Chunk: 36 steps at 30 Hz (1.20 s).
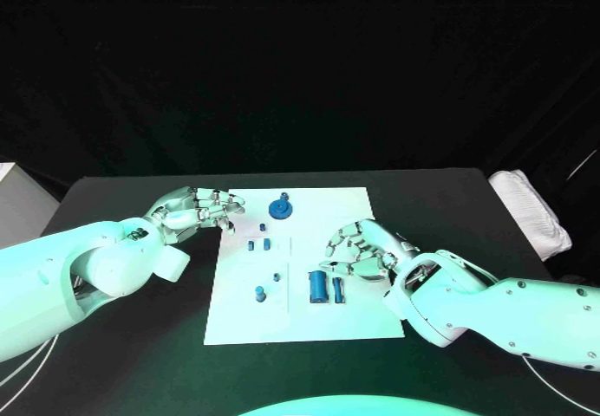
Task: Assemble the parts on the task board
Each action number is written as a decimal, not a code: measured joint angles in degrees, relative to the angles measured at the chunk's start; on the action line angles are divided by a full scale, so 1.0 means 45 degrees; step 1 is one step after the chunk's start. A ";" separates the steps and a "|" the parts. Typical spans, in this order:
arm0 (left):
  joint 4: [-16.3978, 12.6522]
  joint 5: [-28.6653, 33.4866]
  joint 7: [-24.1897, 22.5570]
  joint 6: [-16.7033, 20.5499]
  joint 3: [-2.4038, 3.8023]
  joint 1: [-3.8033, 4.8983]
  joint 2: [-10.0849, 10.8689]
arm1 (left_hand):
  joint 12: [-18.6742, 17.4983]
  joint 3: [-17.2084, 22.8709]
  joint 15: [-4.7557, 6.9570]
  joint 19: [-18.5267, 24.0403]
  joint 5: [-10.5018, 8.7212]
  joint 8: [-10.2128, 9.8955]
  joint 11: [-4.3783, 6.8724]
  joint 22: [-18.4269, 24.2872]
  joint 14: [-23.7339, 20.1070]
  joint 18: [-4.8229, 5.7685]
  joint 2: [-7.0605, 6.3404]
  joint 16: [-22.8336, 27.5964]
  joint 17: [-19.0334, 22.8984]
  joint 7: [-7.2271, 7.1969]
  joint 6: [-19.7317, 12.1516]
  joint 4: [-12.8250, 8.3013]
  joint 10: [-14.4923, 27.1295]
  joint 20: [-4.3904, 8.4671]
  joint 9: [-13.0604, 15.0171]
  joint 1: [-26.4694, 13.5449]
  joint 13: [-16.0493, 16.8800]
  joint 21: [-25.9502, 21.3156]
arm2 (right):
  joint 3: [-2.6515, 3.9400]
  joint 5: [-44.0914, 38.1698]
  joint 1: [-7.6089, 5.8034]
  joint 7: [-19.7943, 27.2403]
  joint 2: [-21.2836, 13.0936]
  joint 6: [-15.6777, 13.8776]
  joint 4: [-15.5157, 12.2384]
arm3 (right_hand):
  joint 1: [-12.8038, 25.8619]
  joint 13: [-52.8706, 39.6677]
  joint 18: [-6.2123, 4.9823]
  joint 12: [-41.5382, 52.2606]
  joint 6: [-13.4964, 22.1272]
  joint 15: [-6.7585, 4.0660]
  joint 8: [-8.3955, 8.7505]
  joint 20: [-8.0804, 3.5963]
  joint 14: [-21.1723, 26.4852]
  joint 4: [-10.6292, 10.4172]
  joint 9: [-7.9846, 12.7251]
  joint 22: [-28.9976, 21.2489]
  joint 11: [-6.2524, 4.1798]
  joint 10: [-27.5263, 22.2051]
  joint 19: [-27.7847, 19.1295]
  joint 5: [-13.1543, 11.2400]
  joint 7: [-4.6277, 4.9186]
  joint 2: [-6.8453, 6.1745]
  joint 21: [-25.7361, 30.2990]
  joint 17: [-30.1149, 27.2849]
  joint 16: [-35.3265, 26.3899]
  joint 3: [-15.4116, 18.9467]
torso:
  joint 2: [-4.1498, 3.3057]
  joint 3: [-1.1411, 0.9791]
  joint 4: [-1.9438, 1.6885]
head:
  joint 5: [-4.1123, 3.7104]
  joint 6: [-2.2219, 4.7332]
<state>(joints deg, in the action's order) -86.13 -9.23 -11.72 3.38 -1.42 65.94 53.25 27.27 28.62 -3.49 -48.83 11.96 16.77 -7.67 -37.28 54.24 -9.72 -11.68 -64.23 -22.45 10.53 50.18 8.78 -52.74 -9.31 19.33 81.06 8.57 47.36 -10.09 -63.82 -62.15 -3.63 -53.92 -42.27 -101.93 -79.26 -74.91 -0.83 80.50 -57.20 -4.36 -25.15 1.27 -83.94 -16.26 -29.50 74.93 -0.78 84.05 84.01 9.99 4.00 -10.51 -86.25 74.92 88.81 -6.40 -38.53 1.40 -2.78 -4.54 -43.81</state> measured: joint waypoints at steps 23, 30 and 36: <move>0.2624 0.1420 -0.2572 0.2561 -0.0048 -0.0388 -0.2177 | -0.4979 -0.1569 -0.0787 0.4272 -0.0666 -0.1265 0.0013 0.6107 -0.5191 0.0565 0.0544 1.1148 0.3390 -0.0717 -0.3563 0.0286 0.2402 -0.0707 -0.1619 -0.1087 -0.1301 -0.8729 | 0.0475 0.9463 -0.0934 0.4835 0.2488 0.1814 0.6422 | 0.0713 1.3207 -0.1628 -1.6844 0.4324 0.1819 0.3273 0.1566 0.7112 0.1196 0.3013 -1.0422 0.1443 -0.5880 -0.6557 -0.0867 0.0936 -0.0109 1.8582 -1.1889 -1.6382 -0.2839 | 0.0774 -0.0020 0.0140 | 0.0408 0.0909; 0.2159 0.1429 -0.2545 0.2914 -0.0015 -0.0535 -0.2086 | -0.5728 -0.4844 0.0285 0.8775 -0.2031 -0.2949 0.1180 0.7604 -0.9888 0.1496 0.1948 1.3294 0.4486 -0.1827 -0.8754 -0.1249 0.8778 0.1198 -0.3447 -0.5394 -0.1711 -0.9968 | 0.0857 0.9780 -0.0651 0.4873 0.2373 0.1601 0.5702 | 0.4986 1.5573 -0.0470 -1.7559 1.0065 0.1241 0.4863 0.0303 1.4812 0.2849 0.5433 -1.4694 0.0566 -1.3799 -1.4510 -0.1791 -0.0326 0.1574 1.8941 -1.5152 -1.8689 0.0077 | 0.0935 -0.0073 0.0237 | 0.0560 0.1212; 0.1176 0.1512 -0.2687 0.4019 0.0109 -0.0760 -0.2031 | -0.5917 -0.5768 0.0585 1.0052 -0.2411 -0.3434 0.1513 0.8028 -1.1225 0.1895 0.2349 1.3898 0.4795 -0.2151 -1.0230 -0.1693 1.0589 0.1744 -0.3976 -1.2175 -0.1828 -1.0268 | 0.1551 1.0885 -0.0149 0.5360 0.2227 0.1136 0.4309 | 1.1778 1.6241 -0.0137 -1.7725 1.1713 0.1070 0.5315 -0.0064 1.7204 0.3341 0.6133 -1.5913 0.0325 -1.6835 -1.7100 -0.2034 -0.0674 0.2048 1.9048 -1.6082 -1.9343 0.0898 | 0.1329 -0.0205 0.0450 | 0.0865 0.1798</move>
<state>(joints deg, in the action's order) -80.83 -2.42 -23.81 21.47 -0.93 62.52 44.11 0.64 2.66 -0.86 -3.60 1.11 1.32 -0.86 -1.15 3.73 -1.19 -1.11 -1.68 -0.87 0.85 4.14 1.16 -5.09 -1.46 1.43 26.27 0.34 1.16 -3.11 -14.84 -62.82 20.49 -43.90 -37.16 -82.54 -26.26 -1.82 -1.44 0.74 -4.49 0.45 -1.23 0.98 -6.52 -1.23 -1.90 3.32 0.69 8.30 7.06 0.84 0.96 -1.30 -0.53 2.55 1.77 -2.36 -32.55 0.48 -0.75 -0.65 -35.72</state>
